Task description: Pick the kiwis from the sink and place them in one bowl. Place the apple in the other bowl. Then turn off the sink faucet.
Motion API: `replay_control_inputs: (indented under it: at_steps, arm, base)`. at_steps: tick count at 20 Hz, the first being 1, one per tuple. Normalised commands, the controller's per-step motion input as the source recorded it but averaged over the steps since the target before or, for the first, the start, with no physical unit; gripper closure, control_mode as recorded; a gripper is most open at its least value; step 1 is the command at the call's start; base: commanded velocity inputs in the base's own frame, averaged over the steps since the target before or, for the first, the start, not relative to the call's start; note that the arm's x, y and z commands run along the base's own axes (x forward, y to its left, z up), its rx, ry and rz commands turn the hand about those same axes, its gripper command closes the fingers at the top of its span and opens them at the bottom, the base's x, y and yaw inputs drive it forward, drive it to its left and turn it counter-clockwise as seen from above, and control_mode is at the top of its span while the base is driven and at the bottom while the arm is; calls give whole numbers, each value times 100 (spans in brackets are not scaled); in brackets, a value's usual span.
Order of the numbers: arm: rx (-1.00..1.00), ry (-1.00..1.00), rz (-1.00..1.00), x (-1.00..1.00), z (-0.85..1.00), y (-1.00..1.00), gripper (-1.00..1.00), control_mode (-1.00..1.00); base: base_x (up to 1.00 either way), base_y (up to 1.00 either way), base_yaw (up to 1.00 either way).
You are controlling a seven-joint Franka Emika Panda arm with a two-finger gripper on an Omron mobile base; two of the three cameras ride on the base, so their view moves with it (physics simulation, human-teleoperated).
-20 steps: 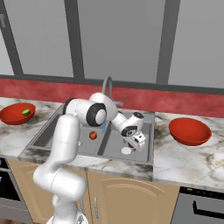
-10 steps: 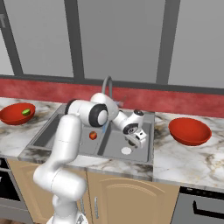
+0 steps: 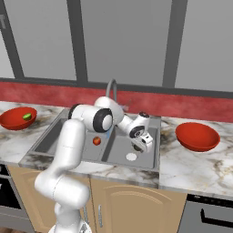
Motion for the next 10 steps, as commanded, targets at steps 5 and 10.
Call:
replay_control_inputs:
  at_steps: [5,10]
  arm:
    - [16,-19,0,-65,68,-34,100,-100]
    - [17,-31,0,-70,90,-12,100,-100]
  base:
    - [0,0,0]
    - [0,0,0]
